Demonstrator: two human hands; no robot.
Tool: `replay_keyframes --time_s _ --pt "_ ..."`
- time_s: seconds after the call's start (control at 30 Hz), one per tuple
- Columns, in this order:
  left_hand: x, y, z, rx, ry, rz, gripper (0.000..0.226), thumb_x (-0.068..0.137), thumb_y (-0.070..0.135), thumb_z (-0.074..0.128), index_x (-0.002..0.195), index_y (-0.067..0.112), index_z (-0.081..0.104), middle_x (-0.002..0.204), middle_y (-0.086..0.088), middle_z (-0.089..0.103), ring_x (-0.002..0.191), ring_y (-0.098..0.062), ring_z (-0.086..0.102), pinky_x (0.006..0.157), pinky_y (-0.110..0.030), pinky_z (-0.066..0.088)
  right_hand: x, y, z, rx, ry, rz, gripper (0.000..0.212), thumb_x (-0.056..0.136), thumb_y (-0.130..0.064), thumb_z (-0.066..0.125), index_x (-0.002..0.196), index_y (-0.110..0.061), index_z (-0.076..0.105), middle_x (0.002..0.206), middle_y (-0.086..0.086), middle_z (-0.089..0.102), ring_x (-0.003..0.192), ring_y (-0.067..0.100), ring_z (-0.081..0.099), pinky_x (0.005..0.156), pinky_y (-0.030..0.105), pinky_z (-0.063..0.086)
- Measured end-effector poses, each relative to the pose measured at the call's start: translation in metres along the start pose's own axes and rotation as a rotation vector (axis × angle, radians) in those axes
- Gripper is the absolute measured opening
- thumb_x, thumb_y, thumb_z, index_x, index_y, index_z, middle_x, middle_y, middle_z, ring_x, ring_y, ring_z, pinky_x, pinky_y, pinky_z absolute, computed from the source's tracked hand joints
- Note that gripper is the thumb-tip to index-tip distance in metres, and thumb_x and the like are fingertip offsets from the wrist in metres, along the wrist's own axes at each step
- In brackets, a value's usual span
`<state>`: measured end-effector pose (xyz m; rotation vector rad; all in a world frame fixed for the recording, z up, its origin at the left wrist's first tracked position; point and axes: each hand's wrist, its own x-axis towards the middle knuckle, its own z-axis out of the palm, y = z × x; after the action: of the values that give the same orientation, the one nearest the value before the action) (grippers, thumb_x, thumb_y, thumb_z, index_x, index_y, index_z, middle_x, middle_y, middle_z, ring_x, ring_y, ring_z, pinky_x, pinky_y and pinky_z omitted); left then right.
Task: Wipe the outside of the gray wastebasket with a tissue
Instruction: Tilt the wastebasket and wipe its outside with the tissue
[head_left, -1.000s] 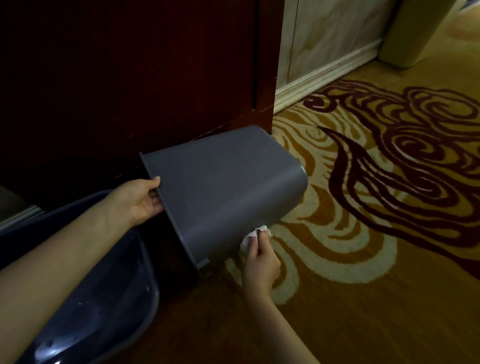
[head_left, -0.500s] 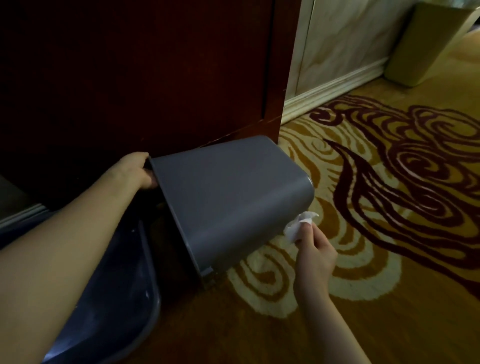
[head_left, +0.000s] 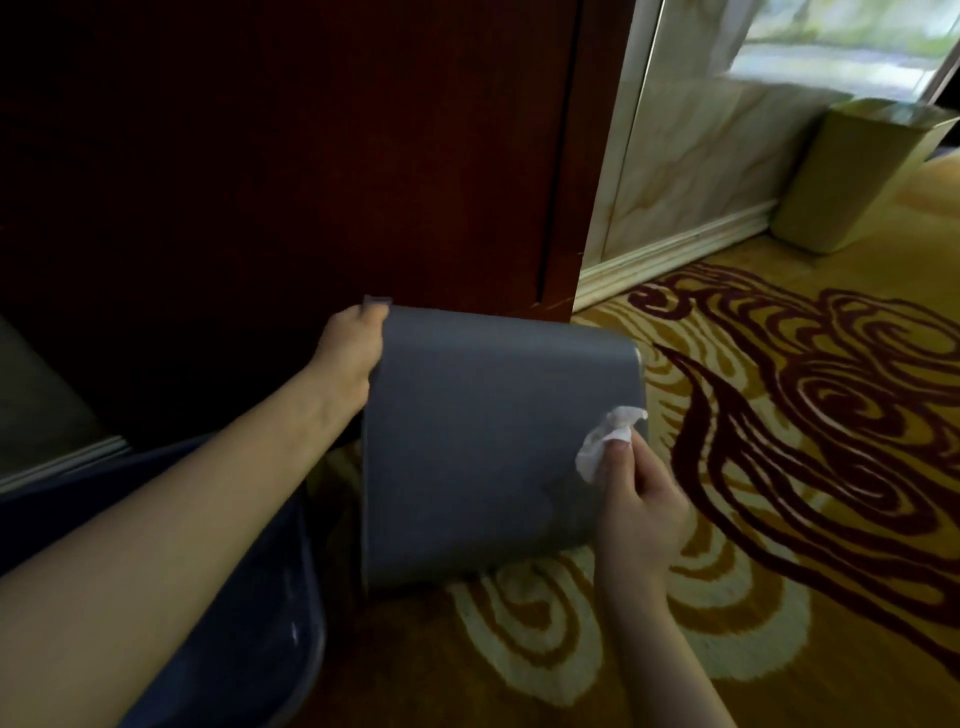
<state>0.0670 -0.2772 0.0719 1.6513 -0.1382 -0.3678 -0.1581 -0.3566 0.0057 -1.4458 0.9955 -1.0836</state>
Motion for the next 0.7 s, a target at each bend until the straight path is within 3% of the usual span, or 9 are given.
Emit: replay_keyframes --time_s 0.13,0.23,0.4,0.53,0.6,0.7 --pt "-0.028 0.010 -0.003 0.021 -0.081 0.261 0.022 0.095 0.027 0.042 0.084 0.025 0.060 0.084 0.000 0.065 0.072 -0.009 0.063 0.061 -0.020 0.051 0.017 -0.026 0.007 0.040 0.030 -0.066 0.034 0.093 -0.033 0.047 0.100 -0.008 0.069 0.083 0.004 0.068 0.073 0.009 0.061 0.064 0.021 0.045" --pt "-0.044 0.000 -0.008 0.022 -0.149 0.335 0.018 0.095 0.033 0.042 0.091 0.031 0.060 0.094 -0.010 0.067 0.085 -0.021 0.065 0.077 -0.038 0.054 0.027 -0.043 0.013 0.035 0.021 -0.115 0.032 0.094 -0.030 0.047 0.102 -0.008 0.068 0.090 0.006 0.069 0.082 0.014 0.064 0.068 0.017 0.047" --pt "-0.067 -0.036 -0.020 0.020 -0.222 0.184 0.035 0.092 0.042 0.042 0.127 0.037 0.045 0.124 0.000 0.058 0.115 -0.019 0.055 0.100 -0.050 0.042 0.022 -0.052 0.024 -0.028 -0.020 -0.147 0.029 0.095 -0.025 0.047 0.110 -0.009 0.067 0.097 0.006 0.070 0.087 0.012 0.065 0.074 0.019 0.048" --pt "-0.070 -0.046 -0.051 0.064 -0.435 -0.008 0.062 0.075 0.051 0.052 0.134 0.039 0.037 0.132 0.003 0.052 0.123 -0.019 0.048 0.106 -0.049 0.036 0.009 -0.047 0.033 -0.071 -0.056 -0.149 0.026 0.094 -0.022 0.049 0.114 -0.021 0.064 0.101 -0.004 0.068 0.093 0.001 0.062 0.082 0.024 0.053" --pt "-0.073 -0.044 -0.057 0.061 -0.498 -0.113 0.061 0.071 0.044 0.057 0.129 0.032 0.046 0.128 0.000 0.057 0.119 -0.019 0.052 0.101 -0.044 0.041 0.002 -0.048 0.037 -0.143 -0.092 -0.248 0.024 0.093 -0.023 0.048 0.113 -0.026 0.060 0.099 -0.003 0.067 0.092 0.003 0.062 0.082 0.030 0.054" --pt "-0.072 -0.028 -0.053 -0.164 -0.469 -0.243 0.043 0.074 0.039 0.058 0.115 0.026 0.059 0.109 -0.006 0.070 0.098 -0.021 0.068 0.074 -0.035 0.054 -0.009 -0.053 0.052 -0.328 -0.283 -0.504 0.033 0.089 -0.023 0.047 0.119 -0.019 0.060 0.113 0.000 0.066 0.108 0.010 0.057 0.090 0.028 0.048"
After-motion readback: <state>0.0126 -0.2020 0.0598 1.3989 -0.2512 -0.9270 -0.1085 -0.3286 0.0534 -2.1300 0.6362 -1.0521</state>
